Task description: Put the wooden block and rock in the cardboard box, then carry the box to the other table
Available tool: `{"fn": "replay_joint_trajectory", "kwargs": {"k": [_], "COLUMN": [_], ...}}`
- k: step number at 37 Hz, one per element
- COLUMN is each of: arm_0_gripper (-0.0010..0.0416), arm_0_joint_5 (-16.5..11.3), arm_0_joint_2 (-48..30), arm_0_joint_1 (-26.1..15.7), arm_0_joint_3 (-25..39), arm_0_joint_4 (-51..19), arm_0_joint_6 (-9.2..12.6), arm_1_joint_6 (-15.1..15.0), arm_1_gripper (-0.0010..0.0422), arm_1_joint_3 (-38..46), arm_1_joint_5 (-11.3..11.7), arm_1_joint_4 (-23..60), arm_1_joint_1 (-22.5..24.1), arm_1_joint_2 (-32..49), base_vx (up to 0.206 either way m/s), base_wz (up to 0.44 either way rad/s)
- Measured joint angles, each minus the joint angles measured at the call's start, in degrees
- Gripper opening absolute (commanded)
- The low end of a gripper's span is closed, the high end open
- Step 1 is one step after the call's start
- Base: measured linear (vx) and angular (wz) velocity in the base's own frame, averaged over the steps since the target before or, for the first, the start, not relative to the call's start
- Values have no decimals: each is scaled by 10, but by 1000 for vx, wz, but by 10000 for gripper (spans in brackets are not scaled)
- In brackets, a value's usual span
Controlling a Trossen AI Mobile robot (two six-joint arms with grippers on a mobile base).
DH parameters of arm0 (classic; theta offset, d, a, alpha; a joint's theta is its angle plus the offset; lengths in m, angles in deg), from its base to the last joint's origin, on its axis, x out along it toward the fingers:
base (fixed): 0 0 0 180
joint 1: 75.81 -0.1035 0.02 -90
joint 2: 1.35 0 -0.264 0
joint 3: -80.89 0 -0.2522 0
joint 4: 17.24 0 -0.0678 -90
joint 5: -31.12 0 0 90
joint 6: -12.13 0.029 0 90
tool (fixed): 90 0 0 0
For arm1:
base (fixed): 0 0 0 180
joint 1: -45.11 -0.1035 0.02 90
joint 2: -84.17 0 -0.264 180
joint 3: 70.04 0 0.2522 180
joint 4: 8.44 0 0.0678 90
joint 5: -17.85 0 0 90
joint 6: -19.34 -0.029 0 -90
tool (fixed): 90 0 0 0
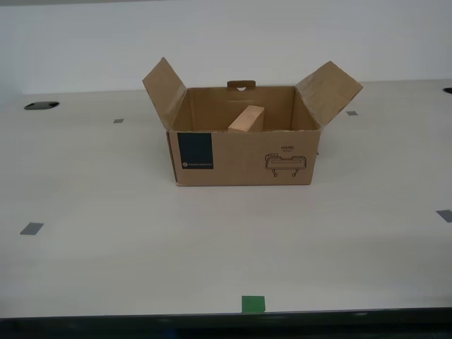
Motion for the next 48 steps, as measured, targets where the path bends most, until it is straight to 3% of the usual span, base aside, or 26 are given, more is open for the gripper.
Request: {"fn": "replay_joint_trajectory", "kwargs": {"k": [16, 27, 38, 48], "arm_0_gripper": [388, 388, 387, 387], "arm_0_joint_5": [5, 7, 7, 7], "arm_0_joint_2": [0, -3, -4, -4], "arm_0_joint_1": [11, 42, 76, 80], "arm_0_joint_3": [0, -1, -47, -101], "arm_0_joint_4": [-25, -21, -7, -4], "arm_0_joint_6": [-5, -6, -6, -7], "arm_1_joint_6": [0, 7, 45, 77], "arm_1_gripper": [327, 327, 327, 327], "arm_1_joint_3": [-61, -117, -160, -166], "arm_1_joint_5": [1, -2, 2, 2], "arm_1_joint_4": [-9, -80, -133, -130], "arm_1_joint_1": [-29, -31, -41, -48], "arm_1_joint_2": [0, 0, 1, 1], "base_vx": [0, 0, 0, 0], "base_wz": [0, 0, 0, 0]}}
